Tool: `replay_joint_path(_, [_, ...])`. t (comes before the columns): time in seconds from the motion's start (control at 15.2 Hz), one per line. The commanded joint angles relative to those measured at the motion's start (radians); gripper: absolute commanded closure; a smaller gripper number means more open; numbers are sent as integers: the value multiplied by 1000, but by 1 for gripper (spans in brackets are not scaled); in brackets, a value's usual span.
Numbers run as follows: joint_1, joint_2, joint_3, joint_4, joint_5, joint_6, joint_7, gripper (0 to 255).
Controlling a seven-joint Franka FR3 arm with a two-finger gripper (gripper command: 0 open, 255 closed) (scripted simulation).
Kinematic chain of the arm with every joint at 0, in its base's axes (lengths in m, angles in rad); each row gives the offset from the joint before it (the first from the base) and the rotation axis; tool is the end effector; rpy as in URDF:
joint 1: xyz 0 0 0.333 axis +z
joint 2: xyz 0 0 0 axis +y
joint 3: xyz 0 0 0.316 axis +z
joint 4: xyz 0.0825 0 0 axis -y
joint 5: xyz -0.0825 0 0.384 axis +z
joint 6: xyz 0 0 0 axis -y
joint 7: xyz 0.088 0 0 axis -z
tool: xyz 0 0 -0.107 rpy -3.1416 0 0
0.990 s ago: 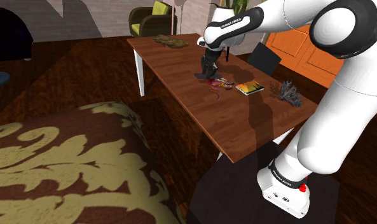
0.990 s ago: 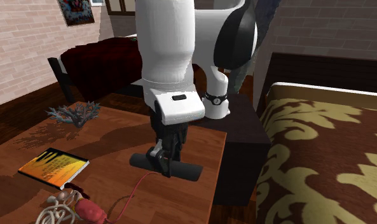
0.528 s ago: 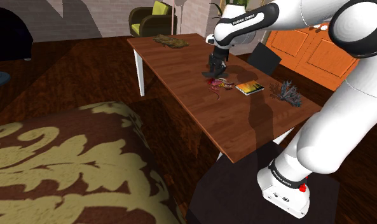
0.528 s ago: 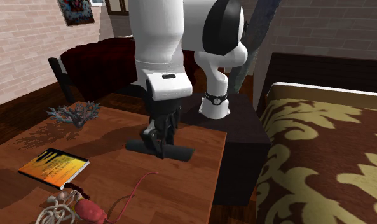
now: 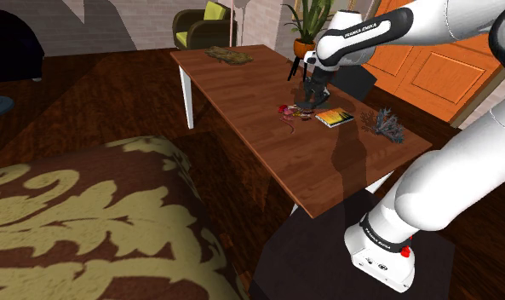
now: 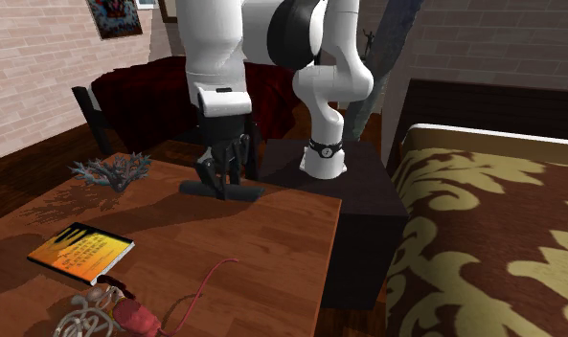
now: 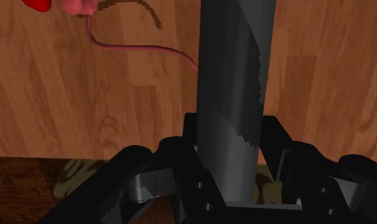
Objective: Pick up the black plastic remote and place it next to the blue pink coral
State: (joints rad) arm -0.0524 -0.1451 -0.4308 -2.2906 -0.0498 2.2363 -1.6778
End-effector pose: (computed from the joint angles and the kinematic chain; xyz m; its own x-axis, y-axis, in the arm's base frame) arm 0.4421 -0.2369 0.4128 0.3381 0.9411 0.0104 0.9378 -0.3378 0.0803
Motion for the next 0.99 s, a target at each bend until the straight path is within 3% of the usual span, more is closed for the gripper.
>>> replay_joint_path(0.0, [-23, -42, -21, -44, -22, 6, -30, 255])
replay_joint_path(0.92, [-217, -268, -201, -200, -186, -32, -282, 255])
